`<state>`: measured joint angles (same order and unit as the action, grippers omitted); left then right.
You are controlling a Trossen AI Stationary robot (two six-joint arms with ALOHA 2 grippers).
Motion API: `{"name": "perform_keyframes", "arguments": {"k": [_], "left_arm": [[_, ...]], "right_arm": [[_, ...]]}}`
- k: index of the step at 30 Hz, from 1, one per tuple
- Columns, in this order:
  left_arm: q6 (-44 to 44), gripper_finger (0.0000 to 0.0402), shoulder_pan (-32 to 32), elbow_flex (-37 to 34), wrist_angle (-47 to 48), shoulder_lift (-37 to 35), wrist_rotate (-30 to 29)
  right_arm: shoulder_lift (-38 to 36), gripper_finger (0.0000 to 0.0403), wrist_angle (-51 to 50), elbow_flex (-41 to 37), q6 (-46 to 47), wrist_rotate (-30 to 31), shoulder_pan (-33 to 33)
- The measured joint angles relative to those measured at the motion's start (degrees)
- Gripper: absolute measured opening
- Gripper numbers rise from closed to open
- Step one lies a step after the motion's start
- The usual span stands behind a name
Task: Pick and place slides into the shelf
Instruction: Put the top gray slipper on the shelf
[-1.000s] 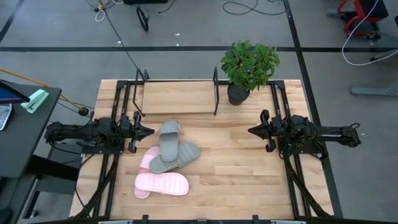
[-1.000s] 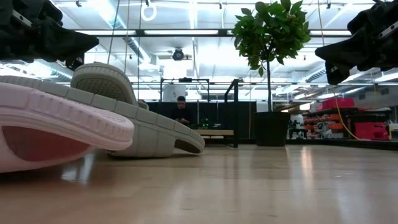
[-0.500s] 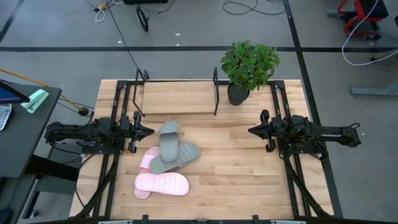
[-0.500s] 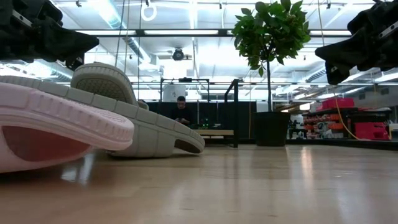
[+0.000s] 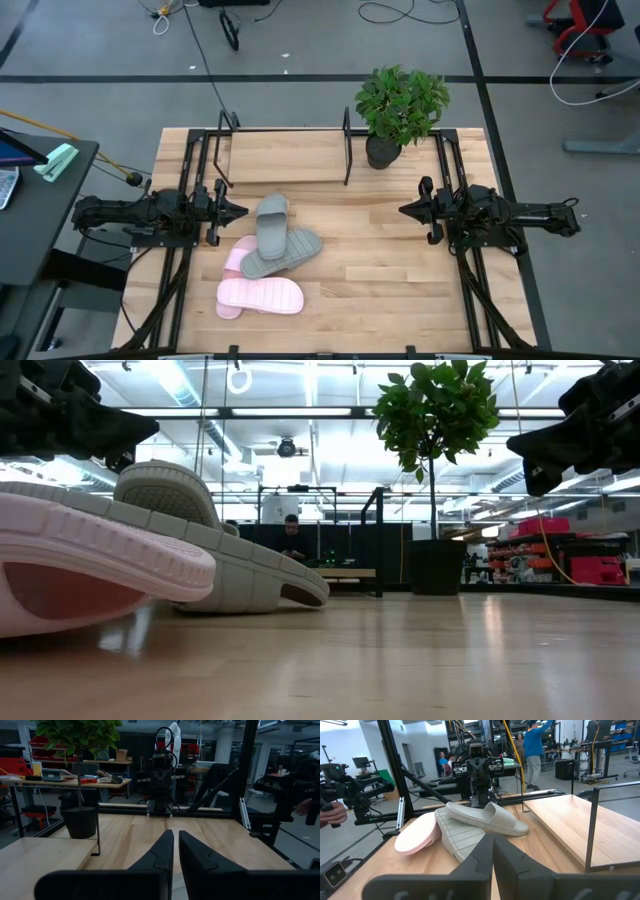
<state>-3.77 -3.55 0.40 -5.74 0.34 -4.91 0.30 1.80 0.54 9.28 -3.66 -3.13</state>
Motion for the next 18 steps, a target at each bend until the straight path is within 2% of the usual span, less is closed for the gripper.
{"name": "perform_keyframes", "arguments": {"k": [13, 18], "left_arm": [[0.0, 0.0021, 0.0, 0.0, 0.0, 0.0, 0.0], [0.0, 0.0026, 0.0, 0.0, 0.0, 0.0, 0.0]], "right_arm": [[0.0, 0.0018, 0.2, 0.3, -0.2, 0.1, 0.0], [0.0, 0.0018, 3.7, 0.5, 7.0, 0.6, 0.0]]}}
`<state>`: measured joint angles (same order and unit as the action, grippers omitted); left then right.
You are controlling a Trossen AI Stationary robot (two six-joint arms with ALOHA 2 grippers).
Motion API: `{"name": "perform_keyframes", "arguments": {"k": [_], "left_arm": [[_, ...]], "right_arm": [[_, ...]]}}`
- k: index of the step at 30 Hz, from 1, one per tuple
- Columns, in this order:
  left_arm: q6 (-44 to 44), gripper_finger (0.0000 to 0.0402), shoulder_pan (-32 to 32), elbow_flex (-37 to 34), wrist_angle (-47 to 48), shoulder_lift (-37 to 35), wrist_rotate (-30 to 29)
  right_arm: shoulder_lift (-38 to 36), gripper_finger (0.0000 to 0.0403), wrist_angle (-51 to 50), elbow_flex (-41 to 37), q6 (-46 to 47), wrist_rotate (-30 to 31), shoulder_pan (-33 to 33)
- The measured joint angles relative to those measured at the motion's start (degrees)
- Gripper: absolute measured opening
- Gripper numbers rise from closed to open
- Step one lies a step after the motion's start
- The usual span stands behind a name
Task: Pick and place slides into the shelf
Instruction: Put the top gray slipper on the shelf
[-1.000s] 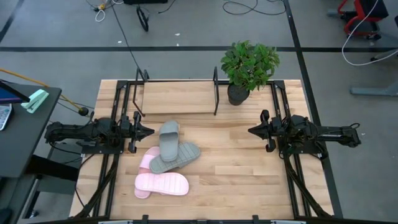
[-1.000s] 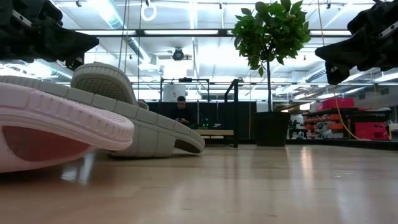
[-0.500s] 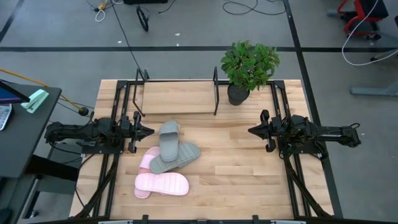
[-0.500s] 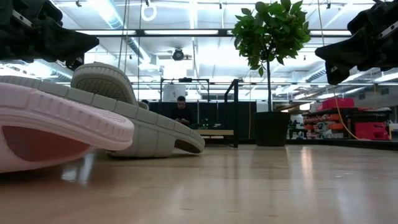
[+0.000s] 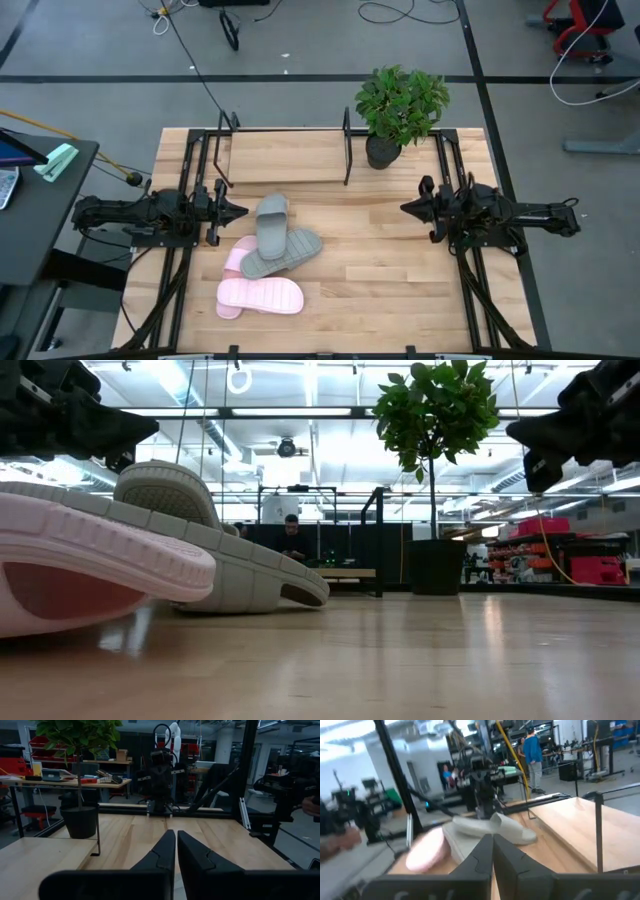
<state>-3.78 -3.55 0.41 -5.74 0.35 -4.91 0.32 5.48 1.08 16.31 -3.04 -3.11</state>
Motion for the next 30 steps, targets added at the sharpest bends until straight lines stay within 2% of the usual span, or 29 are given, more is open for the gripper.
{"name": "perform_keyframes", "arguments": {"k": [3, 8, 12, 17, 25, 30], "left_arm": [[-0.6, 0.0031, 0.0, 0.0, 0.0, 0.0, 0.0], [-6.6, 0.0036, 0.0, 0.6, 1.9, 0.0, 0.0], [-6.3, 0.0041, -0.9, 2.8, 4.8, 0.1, 0.4], [-6.9, 0.0046, -1.2, 8.4, 11.1, 2.3, 0.4], [-12.5, 0.004, -1.2, 18.2, 22.9, 13.1, 0.4], [-13.2, 0.0039, -1.2, 24.8, 25.9, 23.2, 0.4]], "right_arm": [[0.1, 0.0018, 2.1, 0.1, 0.2, 0.6, 0.0], [2.6, 0.0018, 3.8, 0.1, 2.8, -0.5, 0.0], [7.5, 0.0018, 5.7, 0.1, 2.8, -0.3, 0.0], [15.4, 0.0018, 14.6, 0.2, 2.0, -0.5, 0.0], [26.8, 0.0018, 28.0, 0.2, -4.6, -2.9, 0.0], [32.4, 0.0018, 29.1, 3.3, -8.0, -5.2, 1.8]]}}
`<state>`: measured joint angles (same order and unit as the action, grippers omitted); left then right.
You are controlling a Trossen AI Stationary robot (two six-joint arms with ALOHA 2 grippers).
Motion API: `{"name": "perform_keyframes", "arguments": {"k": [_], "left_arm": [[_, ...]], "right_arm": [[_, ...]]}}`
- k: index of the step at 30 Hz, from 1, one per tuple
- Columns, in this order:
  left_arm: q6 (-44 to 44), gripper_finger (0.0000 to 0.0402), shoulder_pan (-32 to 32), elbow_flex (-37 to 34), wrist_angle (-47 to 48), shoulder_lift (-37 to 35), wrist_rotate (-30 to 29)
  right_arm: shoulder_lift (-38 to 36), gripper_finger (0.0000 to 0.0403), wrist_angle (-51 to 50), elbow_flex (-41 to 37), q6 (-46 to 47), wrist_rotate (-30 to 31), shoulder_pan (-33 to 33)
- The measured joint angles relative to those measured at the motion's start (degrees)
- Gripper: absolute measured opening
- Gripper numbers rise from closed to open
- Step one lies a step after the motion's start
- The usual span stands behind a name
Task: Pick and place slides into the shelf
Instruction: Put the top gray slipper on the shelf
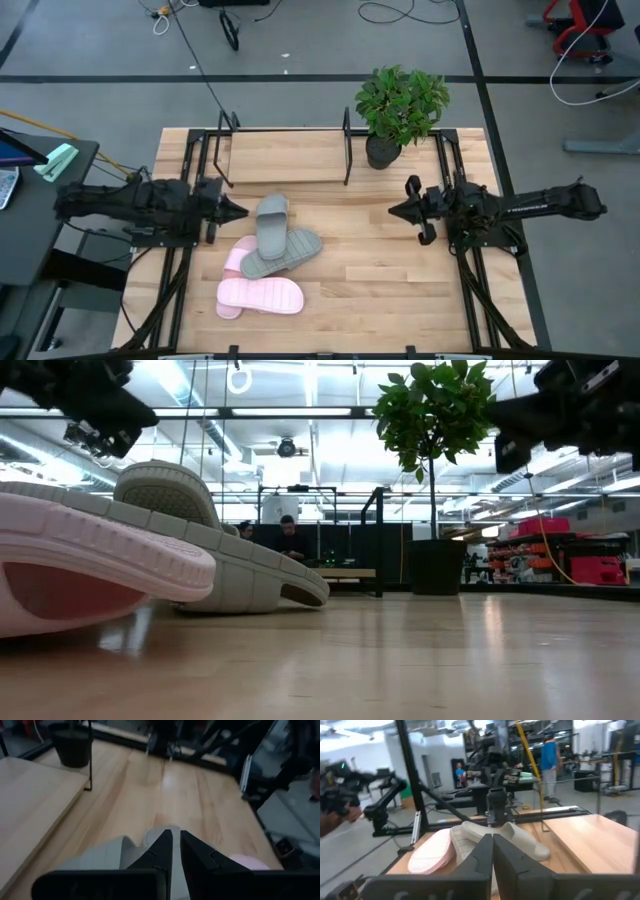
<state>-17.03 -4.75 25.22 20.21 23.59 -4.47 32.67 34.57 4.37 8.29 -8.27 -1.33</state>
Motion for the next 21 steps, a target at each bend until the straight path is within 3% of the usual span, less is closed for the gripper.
{"name": "perform_keyframes", "arguments": {"k": [4, 13, 21], "left_arm": [[0.7, 0.004, 0.0, 7.8, 6.9, 8.3, 0.0], [1.8, 0.0037, 0.1, 24.0, 24.3, 25.4, -1.1], [5.9, 0.0049, 0.1, 34.0, 29.1, 35.8, -1.1]], "right_arm": [[4.2, 0.0018, -3.5, 5.9, -6.7, -0.4, 3.3], [14.9, 0.0018, -28.3, 22.9, -14.5, -0.4, 8.4], [25.5, 0.0018, -31.3, 32.1, -15.5, -0.4, 9.4]]}}
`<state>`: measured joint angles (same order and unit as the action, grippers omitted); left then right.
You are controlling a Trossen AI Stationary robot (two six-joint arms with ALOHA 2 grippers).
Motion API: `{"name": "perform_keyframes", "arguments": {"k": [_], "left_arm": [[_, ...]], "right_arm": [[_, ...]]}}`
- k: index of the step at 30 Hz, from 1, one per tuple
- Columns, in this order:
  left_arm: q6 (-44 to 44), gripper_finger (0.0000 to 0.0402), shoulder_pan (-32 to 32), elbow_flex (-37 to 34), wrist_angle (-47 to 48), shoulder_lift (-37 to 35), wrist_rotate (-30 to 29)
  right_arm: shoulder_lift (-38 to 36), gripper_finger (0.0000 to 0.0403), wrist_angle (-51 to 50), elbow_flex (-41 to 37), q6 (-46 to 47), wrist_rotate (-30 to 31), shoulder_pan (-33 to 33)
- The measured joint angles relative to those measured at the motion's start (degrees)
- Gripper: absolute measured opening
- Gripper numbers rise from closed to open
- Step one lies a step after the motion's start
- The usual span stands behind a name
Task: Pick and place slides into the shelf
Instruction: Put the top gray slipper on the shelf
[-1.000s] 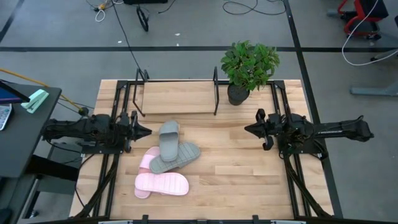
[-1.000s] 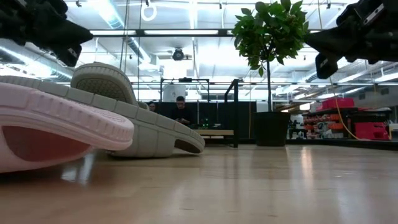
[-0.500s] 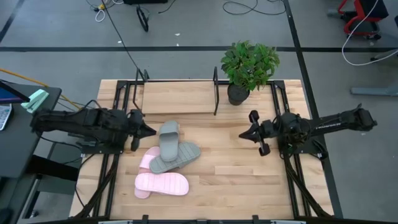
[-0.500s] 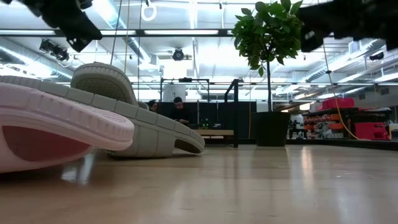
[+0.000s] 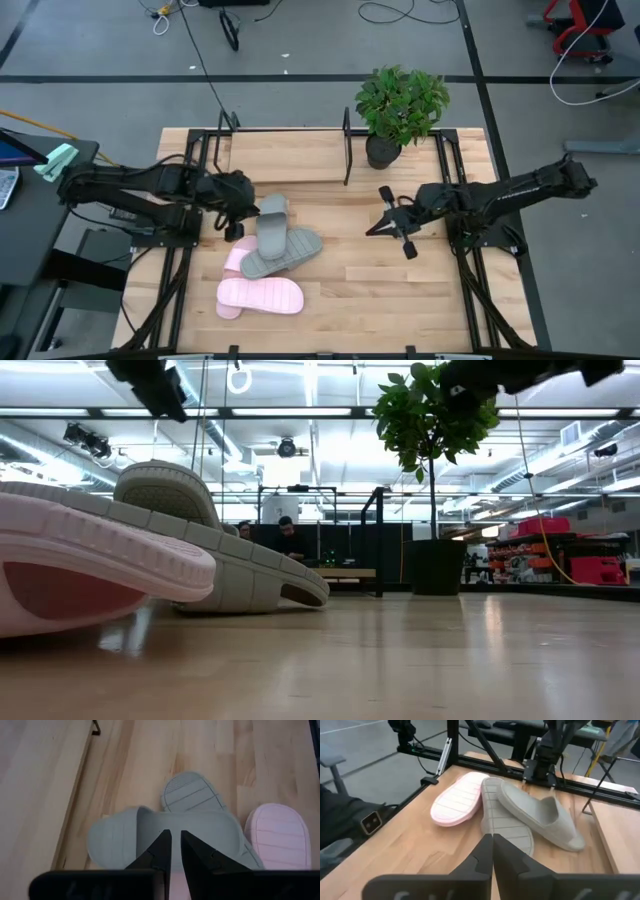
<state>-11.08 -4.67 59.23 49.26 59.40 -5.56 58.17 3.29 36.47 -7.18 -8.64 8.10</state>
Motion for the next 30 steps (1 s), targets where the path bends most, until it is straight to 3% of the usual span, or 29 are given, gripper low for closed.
{"name": "perform_keyframes", "arguments": {"k": [6, 13, 18, 22, 30], "left_arm": [[2.7, 0.0051, 0.0, 2.8, -1.0, 2.9, 0.0], [-1.4, 0.005, 0.0, 3.1, -2.3, 3.8, 1.0], [1.5, 0.0046, 0.0, 3.0, 3.1, 4.0, 0.5], [2.6, 0.0034, 0.0, 3.0, 7.3, 5.5, -3.2], [3.0, 0.0029, 1.9, 3.1, 9.4, 11.0, -4.4]], "right_arm": [[8.0, 0.0024, -0.4, 4.4, -4.3, 0.2, 0.9], [14.8, 0.0053, -0.7, 7.7, -3.4, 1.3, 0.9], [17.6, 0.0079, -0.4, 11.4, -3.3, 1.4, 0.3], [19.9, 0.0092, -0.8, 14.2, -3.2, 2.9, 0.3], [23.8, 0.0112, -2.5, 16.0, -5.6, 6.1, 0.3]]}}
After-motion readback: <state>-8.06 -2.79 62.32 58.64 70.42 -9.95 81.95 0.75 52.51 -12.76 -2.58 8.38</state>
